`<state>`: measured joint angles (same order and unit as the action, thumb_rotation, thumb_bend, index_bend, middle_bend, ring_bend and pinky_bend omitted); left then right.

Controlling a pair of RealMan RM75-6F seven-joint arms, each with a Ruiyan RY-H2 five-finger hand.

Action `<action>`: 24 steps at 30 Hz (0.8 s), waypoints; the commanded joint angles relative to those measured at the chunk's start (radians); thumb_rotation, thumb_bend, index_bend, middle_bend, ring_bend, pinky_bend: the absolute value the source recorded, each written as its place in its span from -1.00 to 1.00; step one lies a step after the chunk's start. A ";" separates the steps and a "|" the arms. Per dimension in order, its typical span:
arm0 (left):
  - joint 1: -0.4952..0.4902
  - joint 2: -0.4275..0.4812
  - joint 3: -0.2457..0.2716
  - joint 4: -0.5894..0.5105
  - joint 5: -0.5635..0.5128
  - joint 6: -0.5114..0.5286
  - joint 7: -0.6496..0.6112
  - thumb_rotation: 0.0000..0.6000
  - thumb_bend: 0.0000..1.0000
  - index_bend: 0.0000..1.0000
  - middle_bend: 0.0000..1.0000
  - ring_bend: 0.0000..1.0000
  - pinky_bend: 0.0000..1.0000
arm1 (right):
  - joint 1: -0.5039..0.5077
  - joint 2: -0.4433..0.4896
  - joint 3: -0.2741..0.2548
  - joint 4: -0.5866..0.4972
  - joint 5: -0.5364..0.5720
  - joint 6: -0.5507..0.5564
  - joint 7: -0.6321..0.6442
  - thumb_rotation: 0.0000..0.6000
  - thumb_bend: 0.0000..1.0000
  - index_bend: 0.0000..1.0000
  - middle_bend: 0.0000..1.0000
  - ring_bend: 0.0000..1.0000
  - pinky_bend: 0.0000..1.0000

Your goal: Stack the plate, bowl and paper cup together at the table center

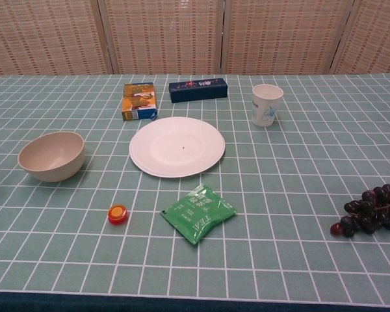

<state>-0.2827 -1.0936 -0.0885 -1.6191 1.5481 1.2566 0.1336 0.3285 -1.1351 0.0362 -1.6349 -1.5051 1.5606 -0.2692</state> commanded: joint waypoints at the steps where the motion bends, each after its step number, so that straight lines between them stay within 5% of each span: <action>1: -0.032 -0.037 -0.006 0.043 -0.009 -0.032 0.004 1.00 -0.56 -0.49 -0.35 -0.29 -0.07 | -0.047 0.032 -0.024 -0.003 0.022 0.010 0.011 1.00 -1.00 -0.76 -0.52 -0.53 -0.21; 11: -0.087 -0.137 -0.004 0.148 -0.013 -0.065 0.022 1.00 -0.56 -0.47 0.00 0.05 0.33 | -0.117 0.045 -0.038 0.026 0.047 -0.011 0.057 1.00 -1.00 -0.76 -0.52 -0.53 -0.21; 18: -0.126 -0.175 0.014 0.196 -0.010 -0.112 0.036 1.00 -0.56 -0.45 0.50 0.46 0.72 | -0.150 0.040 -0.038 0.055 0.074 -0.038 0.094 1.00 -1.00 -0.76 -0.52 -0.53 -0.21; 24: -0.148 -0.214 0.030 0.233 0.000 -0.128 0.031 1.00 -0.56 -0.42 0.74 0.65 0.86 | -0.166 0.048 -0.025 0.064 0.081 -0.045 0.110 1.00 -1.00 -0.76 -0.52 -0.53 -0.21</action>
<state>-0.4250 -1.2983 -0.0614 -1.3952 1.5455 1.1318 0.1687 0.1629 -1.0881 0.0111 -1.5710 -1.4242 1.5163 -0.1603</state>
